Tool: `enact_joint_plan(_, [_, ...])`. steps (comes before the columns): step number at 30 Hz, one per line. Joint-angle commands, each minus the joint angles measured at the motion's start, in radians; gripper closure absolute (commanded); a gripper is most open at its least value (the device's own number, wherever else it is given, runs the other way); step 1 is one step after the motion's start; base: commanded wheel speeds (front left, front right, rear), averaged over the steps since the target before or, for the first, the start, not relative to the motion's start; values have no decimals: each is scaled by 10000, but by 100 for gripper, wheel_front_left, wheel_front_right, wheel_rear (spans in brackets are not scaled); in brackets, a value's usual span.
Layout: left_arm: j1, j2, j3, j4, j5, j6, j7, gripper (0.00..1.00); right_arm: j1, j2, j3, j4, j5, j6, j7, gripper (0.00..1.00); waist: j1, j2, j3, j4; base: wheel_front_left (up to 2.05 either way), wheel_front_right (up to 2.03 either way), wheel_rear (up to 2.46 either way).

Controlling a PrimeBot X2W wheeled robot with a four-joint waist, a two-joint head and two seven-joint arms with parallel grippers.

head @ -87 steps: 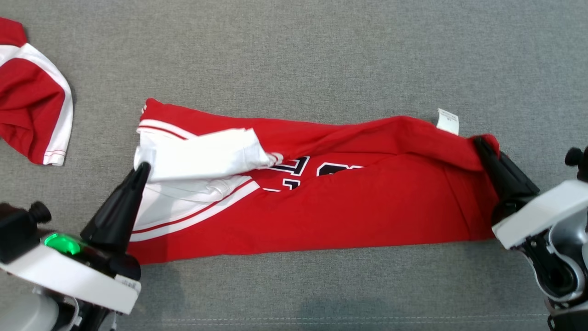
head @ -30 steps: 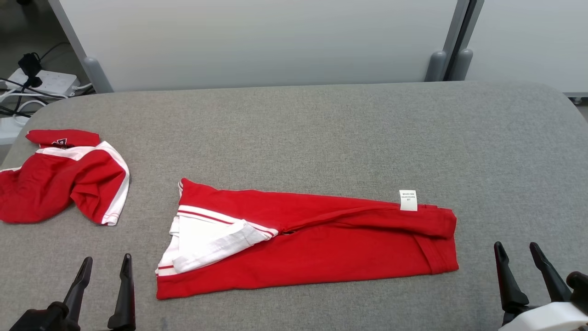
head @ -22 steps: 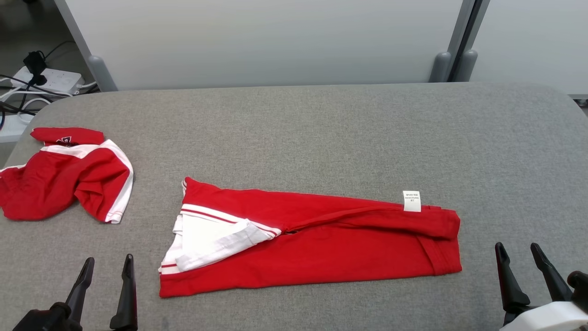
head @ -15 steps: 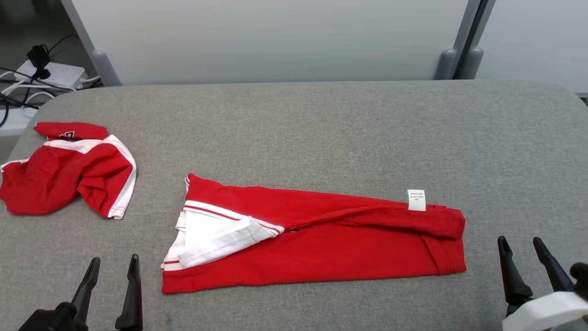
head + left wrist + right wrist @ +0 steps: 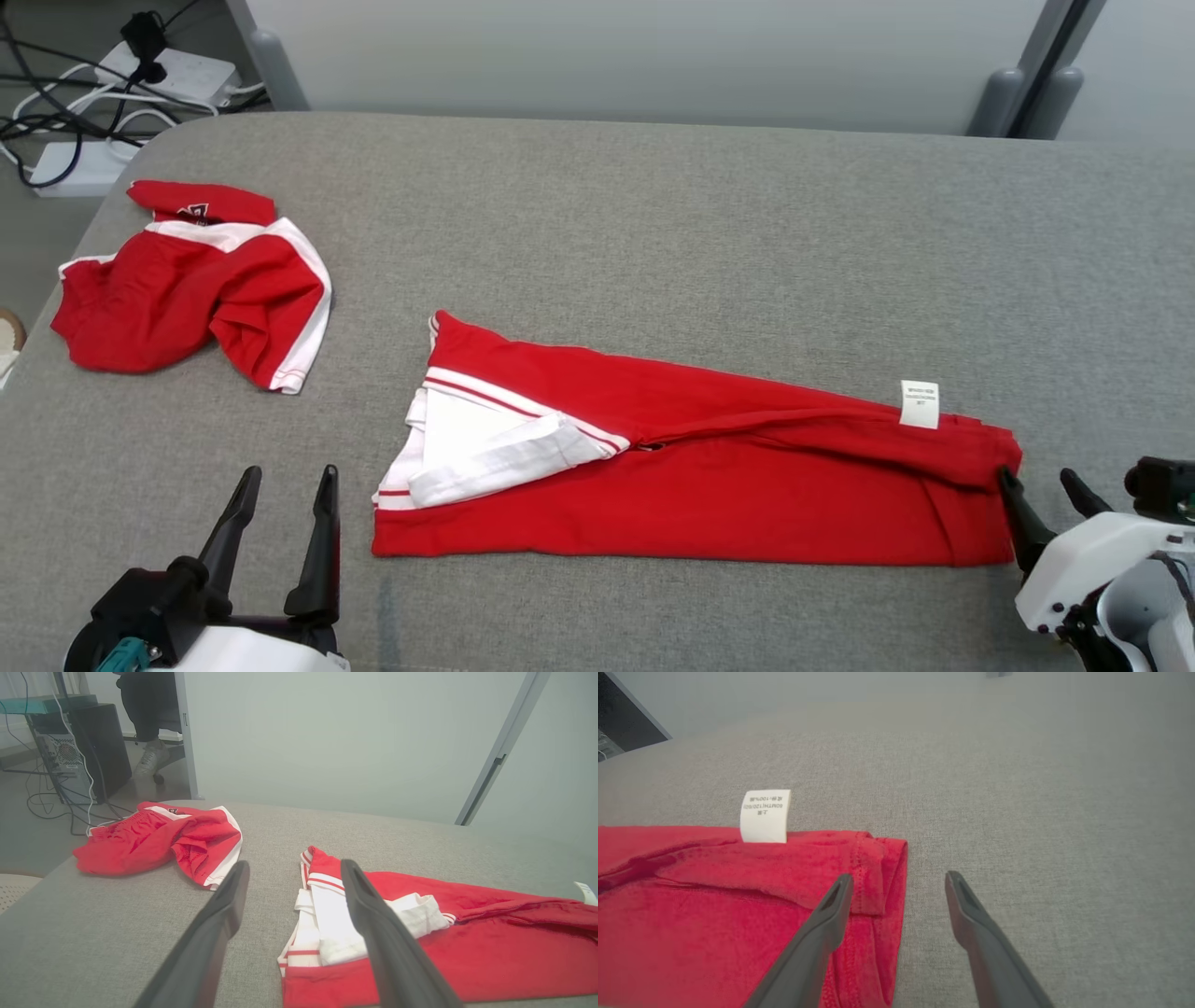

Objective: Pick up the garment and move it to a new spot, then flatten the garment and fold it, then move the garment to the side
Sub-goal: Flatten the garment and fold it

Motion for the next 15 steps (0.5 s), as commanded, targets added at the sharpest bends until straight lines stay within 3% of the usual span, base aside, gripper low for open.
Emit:
enact_joint_plan(1, [-606,177,353,-141,68,-41,-49,0,-373,-250,292,-31,70,2,78,0,0,-1,74,89,0,0,0])
enact_joint_plan(15, [-952,19,295,219,145,-157,-81,0,-1265,93,1403,1724,1133,2,1525,0,0,-1,366,349,0,0,0])
